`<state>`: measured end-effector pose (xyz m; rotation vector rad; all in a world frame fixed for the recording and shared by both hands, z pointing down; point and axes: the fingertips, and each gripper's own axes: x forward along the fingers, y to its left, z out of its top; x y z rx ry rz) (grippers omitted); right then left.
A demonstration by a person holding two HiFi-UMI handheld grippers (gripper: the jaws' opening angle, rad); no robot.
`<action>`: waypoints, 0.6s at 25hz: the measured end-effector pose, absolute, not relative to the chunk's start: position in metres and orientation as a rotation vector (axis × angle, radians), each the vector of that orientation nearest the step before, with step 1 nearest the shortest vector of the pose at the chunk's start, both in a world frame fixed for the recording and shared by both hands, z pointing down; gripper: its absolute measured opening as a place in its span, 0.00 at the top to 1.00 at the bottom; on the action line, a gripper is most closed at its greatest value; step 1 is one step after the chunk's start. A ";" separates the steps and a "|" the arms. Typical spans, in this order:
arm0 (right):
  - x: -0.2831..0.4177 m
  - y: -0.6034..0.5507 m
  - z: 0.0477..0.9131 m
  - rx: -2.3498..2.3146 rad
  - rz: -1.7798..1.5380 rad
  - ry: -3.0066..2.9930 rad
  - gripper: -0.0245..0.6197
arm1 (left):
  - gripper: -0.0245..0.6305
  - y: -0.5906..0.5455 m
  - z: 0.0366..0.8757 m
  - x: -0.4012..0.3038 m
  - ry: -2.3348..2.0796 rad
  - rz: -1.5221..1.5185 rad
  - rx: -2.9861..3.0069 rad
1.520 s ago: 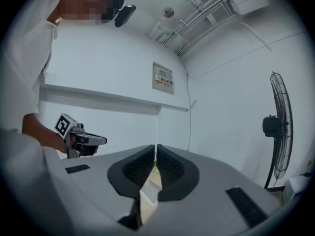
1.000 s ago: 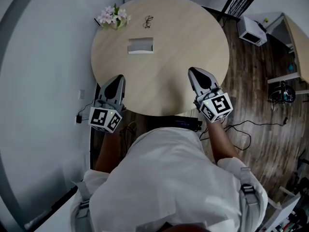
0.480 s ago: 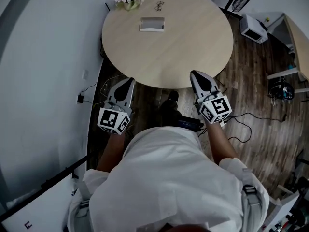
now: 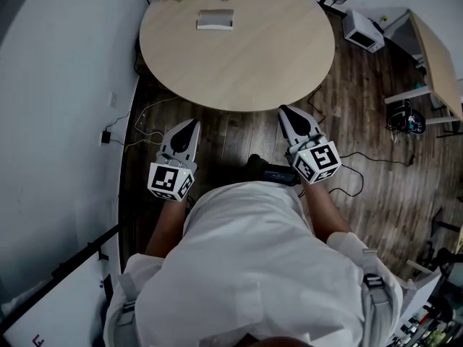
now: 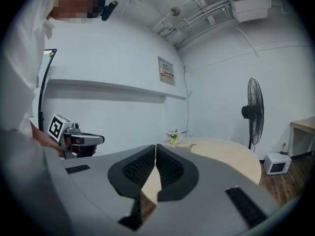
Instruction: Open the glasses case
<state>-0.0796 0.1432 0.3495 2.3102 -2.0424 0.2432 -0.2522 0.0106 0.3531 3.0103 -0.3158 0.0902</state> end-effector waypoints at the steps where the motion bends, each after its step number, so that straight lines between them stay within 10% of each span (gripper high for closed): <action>1: -0.080 0.141 0.348 2.295 0.242 -2.056 0.92 | 0.95 0.012 0.354 -0.252 -0.317 0.095 3.011; 15: -0.038 0.141 0.336 2.180 0.243 -2.192 0.92 | 0.95 0.040 0.341 -0.174 -0.253 0.124 2.970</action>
